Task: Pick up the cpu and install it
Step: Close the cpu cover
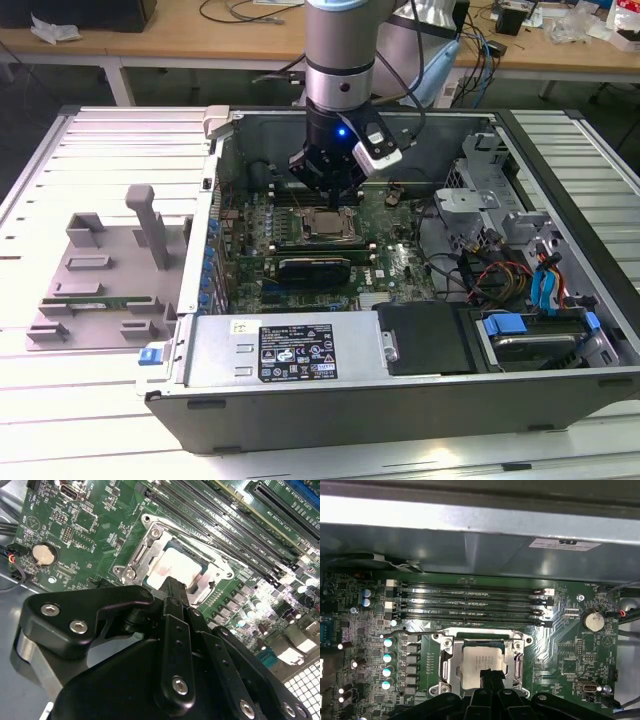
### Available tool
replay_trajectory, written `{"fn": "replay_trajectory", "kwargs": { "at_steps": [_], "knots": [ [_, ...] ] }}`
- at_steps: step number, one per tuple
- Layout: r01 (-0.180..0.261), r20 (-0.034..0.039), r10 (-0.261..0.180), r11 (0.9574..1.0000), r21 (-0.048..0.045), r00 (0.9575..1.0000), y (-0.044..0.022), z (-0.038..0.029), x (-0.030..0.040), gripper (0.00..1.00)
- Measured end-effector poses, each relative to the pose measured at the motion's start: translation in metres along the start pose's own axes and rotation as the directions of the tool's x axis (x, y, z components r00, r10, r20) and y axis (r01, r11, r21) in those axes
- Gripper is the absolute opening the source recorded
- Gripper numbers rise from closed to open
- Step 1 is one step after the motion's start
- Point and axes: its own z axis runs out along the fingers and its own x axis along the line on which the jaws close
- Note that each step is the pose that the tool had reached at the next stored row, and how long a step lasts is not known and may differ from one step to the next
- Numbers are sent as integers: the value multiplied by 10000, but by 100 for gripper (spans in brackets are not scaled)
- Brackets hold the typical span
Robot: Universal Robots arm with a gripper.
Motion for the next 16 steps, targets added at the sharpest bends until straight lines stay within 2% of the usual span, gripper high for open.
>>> {"fn": "replay_trajectory", "kwargs": {
  "at_steps": [4, 7, 11, 14, 16],
  "knots": [
    [-3, 2, 3, 10000, -2, 10000, 1, 1, 7, 11],
    [0, 1, 0, 10000, -2, 10000, 4, -2, 97, 11],
    [0, 2, 0, 10000, -2, 10000, 7, 1, 168, 11],
    [9, 1, -9, 10000, -2, 10000, -39, 46, 192, 11],
    [11, 1, -11, 10000, -2, 10000, -42, 84, 251, 11]
  ]
}}
